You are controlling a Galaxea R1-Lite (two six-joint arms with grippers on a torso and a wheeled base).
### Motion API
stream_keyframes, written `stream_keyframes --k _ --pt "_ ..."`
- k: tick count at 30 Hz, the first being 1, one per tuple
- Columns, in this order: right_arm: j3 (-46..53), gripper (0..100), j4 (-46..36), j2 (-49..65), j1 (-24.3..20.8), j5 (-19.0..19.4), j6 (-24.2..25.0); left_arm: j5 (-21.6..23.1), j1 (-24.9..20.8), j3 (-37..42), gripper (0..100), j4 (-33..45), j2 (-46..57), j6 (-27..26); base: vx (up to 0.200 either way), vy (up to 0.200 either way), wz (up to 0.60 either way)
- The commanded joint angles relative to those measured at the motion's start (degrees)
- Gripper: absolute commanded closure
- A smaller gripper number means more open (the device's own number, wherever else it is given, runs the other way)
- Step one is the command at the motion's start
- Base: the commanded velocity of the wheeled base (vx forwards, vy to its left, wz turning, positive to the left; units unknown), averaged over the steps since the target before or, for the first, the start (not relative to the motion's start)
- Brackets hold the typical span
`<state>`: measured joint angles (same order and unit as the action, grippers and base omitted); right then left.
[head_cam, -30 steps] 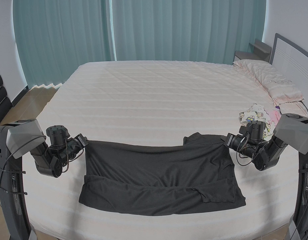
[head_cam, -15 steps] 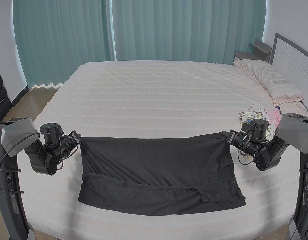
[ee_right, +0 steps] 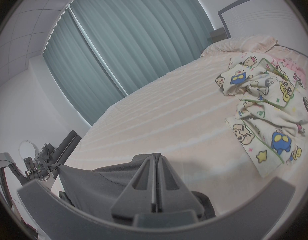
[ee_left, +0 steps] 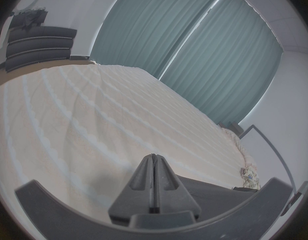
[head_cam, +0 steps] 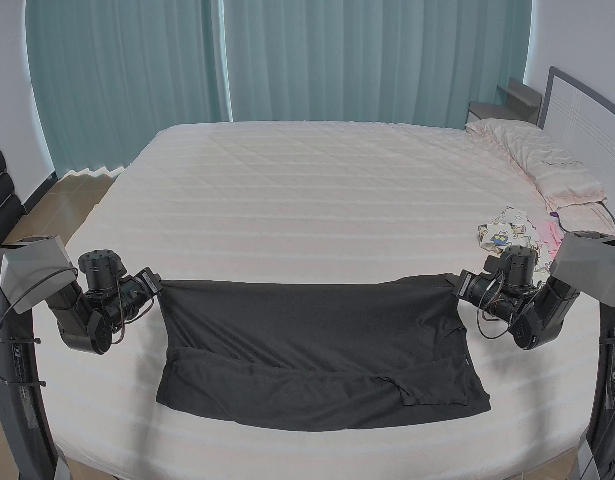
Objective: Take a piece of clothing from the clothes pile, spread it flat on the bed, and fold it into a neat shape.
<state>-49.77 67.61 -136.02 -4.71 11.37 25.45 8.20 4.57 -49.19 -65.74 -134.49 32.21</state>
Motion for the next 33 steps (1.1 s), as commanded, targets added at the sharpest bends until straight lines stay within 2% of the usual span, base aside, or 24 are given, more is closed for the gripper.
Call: stream_keyframes --k 1,5,9,16,23,28,29,30,31,33 --pt "4.5 100 1.8 1.8 0.4 0.4 -0.4 0.1 0.8 3.6 100 -0.4 0.5 -3.4 0.0 0.0 0.0" --pt "7.1 100 2.5 2.1 0.7 0.6 -0.8 0.5 1.1 5.9 100 -0.7 0.9 -5.0 0.0 0.0 0.0" --pt "12.8 100 5.7 2.3 0.6 2.0 -1.6 3.2 1.8 9.5 100 -0.8 1.7 -7.1 0.0 0.0 0.0" --pt "19.7 100 6.5 1.0 0.6 2.7 -5.0 3.5 1.9 13.3 100 -0.7 0.0 -12.3 0.0 0.0 0.0" --pt "23.2 100 6.8 -2.0 0.5 2.7 -7.7 4.4 1.8 14.6 100 -0.3 -3.2 -13.9 0.0 0.0 0.0" --pt "25.2 100 10.3 -3.7 0.5 3.0 -7.7 4.4 1.8 16.7 100 -0.3 -4.3 -16.1 0.0 0.0 0.0" --pt "25.3 0 10.7 -4.0 0.4 3.0 -7.8 4.4 1.8 16.8 100 -0.3 -4.4 -16.4 0.0 0.0 0.0" --pt "26.0 0 11.3 -4.8 0.2 3.0 -7.8 4.4 1.8 16.9 100 -0.3 -4.7 -16.9 0.0 0.0 0.0" --pt "26.1 0 11.5 -5.0 0.0 3.0 -7.8 4.4 1.8 17.0 0 -0.3 -4.7 -17.0 0.0 0.0 0.0" --pt "27.0 0 12.3 -5.5 -0.2 3.1 -7.8 4.4 1.8 17.7 0 -0.3 -4.8 -17.3 0.0 0.0 0.0"
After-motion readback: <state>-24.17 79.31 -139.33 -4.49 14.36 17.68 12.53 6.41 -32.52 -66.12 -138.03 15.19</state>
